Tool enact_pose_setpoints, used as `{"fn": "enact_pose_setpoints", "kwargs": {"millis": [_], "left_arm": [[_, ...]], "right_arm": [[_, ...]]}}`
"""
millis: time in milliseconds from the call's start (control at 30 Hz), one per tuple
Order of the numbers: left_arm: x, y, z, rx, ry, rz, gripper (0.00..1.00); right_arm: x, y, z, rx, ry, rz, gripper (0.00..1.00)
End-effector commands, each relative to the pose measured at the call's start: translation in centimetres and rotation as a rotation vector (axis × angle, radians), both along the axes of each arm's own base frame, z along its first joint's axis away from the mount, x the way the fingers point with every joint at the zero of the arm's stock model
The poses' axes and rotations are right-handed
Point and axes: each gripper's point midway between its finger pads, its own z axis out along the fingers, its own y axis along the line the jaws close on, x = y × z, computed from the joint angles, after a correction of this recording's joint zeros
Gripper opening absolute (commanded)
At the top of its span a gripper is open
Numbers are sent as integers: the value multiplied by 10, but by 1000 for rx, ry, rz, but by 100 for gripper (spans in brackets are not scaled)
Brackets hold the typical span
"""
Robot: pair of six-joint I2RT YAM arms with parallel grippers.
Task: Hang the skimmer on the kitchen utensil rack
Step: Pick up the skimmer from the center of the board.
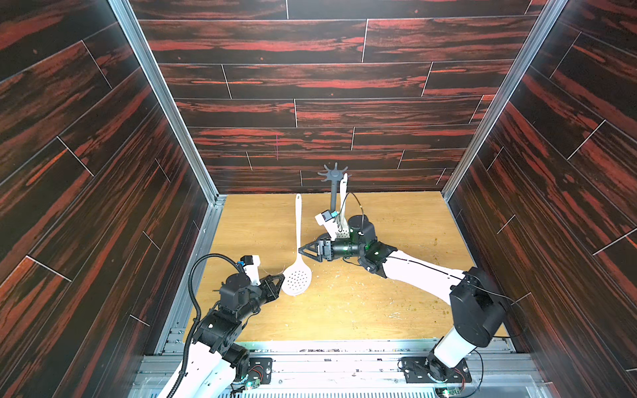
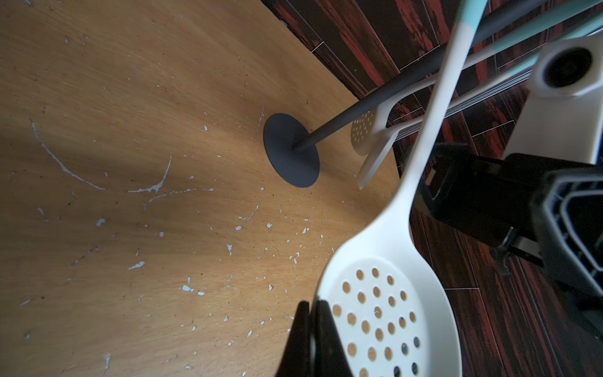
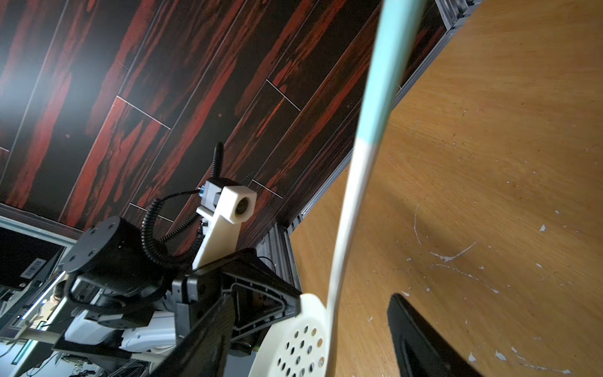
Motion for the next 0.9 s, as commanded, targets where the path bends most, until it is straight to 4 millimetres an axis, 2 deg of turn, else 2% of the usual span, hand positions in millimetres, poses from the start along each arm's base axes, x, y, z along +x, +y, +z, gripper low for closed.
{"fn": "enact_pose_setpoints", "kwargs": {"millis": [0, 100, 267, 433, 567, 600, 667, 700, 733, 867], "left_arm": [[-2, 0, 8, -10, -33, -5, 0], [-3, 1, 6, -16, -31, -5, 0], [-5, 1, 4, -22, -32, -3, 0], [-5, 1, 5, -47, -41, 5, 0], [-5, 1, 6, -53, -44, 4, 0], [-5, 1, 6, -55, -44, 4, 0], [-6, 0, 8, -55, -50, -1, 0], [-6, 0, 10, -54, -57, -7, 8], [-7, 0, 12, -47, -63, -11, 23], [-9, 4, 32, -10, -117, -13, 71]], "right_arm": [[3, 10, 0, -10, -7, 6, 75], [4, 17, -2, -19, -7, 10, 72], [7, 23, -4, -29, -1, 2, 57], [7, 26, -3, -7, 12, 6, 25], [5, 26, 2, 15, 15, 13, 4], [3, 27, 4, 24, 11, 16, 0], [2, 25, 10, 35, 0, 14, 0], [0, 24, 15, 43, -10, 15, 0], [-2, 22, 20, 51, -24, 17, 0], [-7, 12, 39, 59, -80, 3, 0]]}}
